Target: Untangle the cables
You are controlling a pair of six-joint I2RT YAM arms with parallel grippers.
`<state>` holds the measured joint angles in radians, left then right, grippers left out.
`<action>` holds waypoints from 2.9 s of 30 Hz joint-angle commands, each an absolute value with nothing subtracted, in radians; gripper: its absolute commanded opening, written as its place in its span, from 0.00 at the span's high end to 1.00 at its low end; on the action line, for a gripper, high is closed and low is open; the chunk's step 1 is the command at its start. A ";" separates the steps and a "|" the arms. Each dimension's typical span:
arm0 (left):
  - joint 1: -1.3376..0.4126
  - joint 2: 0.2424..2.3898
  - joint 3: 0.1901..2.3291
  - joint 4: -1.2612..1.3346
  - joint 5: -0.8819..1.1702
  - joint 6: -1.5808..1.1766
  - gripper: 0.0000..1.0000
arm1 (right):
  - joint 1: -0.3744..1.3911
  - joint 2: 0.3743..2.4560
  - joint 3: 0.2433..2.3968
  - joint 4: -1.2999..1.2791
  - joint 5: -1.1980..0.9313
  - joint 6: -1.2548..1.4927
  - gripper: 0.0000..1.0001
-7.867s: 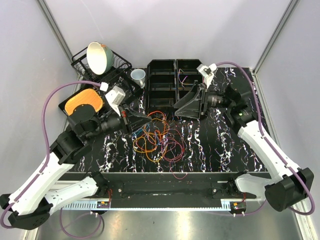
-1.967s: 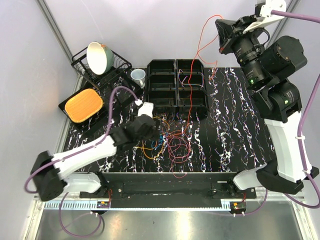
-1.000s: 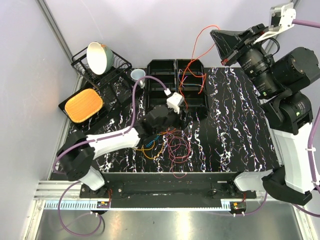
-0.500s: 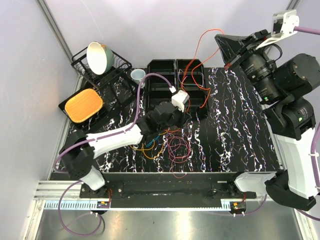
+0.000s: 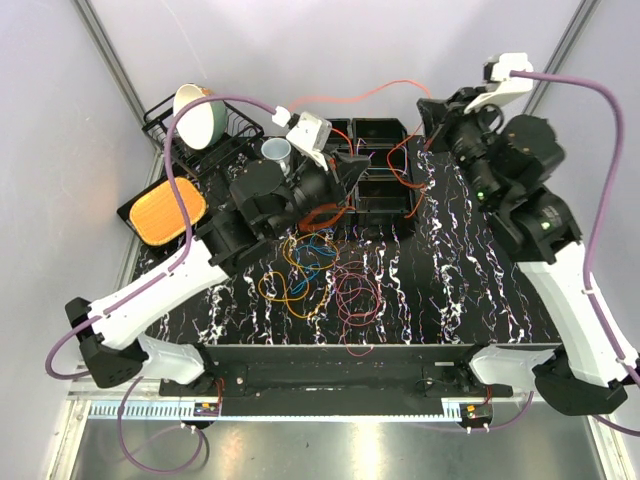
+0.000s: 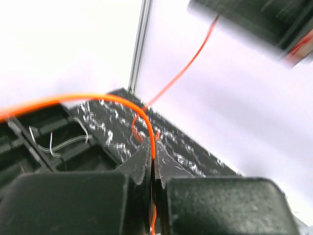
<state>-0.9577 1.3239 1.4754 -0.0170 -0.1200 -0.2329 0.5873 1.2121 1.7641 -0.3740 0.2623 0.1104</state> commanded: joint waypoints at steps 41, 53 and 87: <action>-0.655 2.197 1.853 0.541 0.436 -0.529 0.99 | 0.178 1.529 1.370 0.233 0.097 0.495 1.00; -0.649 2.211 1.649 0.797 0.402 -0.557 0.87 | 0.166 1.601 1.327 0.282 -0.034 0.626 1.00; -0.643 1.631 1.390 -0.114 0.054 -0.388 0.09 | 0.163 1.523 1.137 0.244 -0.074 0.680 1.00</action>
<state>-0.6479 1.8168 1.4605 0.1032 0.1944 -0.4175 0.1688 1.5623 1.1748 0.2424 -0.1047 0.6807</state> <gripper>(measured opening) 0.920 0.011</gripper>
